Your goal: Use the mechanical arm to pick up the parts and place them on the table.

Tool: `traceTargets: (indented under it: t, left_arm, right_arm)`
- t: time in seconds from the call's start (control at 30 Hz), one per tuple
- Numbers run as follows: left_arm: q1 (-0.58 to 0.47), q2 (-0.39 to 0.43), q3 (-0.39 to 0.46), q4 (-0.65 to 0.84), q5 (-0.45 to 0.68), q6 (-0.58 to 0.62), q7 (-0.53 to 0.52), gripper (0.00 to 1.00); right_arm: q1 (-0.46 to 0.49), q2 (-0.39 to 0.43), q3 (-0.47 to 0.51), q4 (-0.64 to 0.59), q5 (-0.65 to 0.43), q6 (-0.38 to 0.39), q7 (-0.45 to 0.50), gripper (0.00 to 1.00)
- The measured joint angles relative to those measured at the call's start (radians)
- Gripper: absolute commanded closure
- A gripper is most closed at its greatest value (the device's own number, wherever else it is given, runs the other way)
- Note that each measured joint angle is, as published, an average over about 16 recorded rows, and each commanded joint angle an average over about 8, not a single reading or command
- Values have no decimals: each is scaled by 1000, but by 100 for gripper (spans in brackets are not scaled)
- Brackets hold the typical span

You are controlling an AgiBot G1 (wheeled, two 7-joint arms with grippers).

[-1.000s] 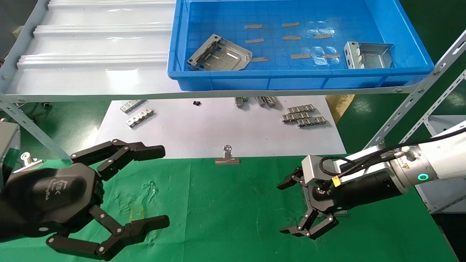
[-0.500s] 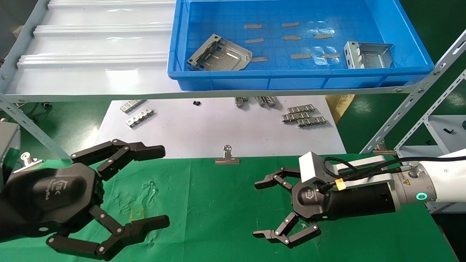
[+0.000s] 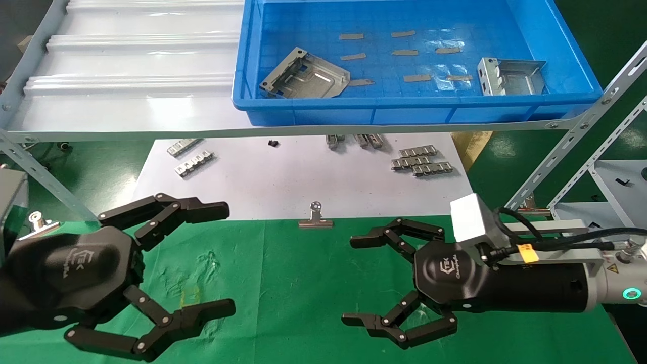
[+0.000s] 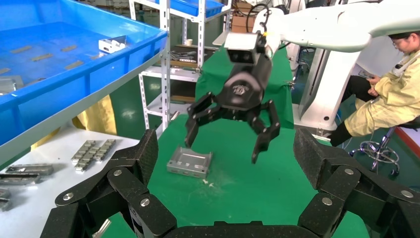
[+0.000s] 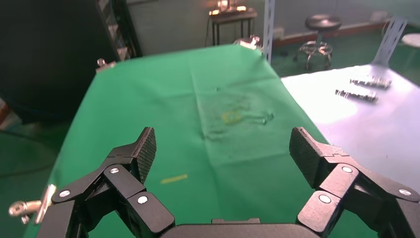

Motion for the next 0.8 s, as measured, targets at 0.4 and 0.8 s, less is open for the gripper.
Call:
traceTargets:
  t: [0.4,0.8]
  left_arm:
    - [0,0,0,0,0,0,0,0]
    - [0,0,0,0,0,0,0,0]
  right_arm:
    - [-167,95,232,232,71,22,118,0]
    - [-276,158,384,385,117,36,196,0]
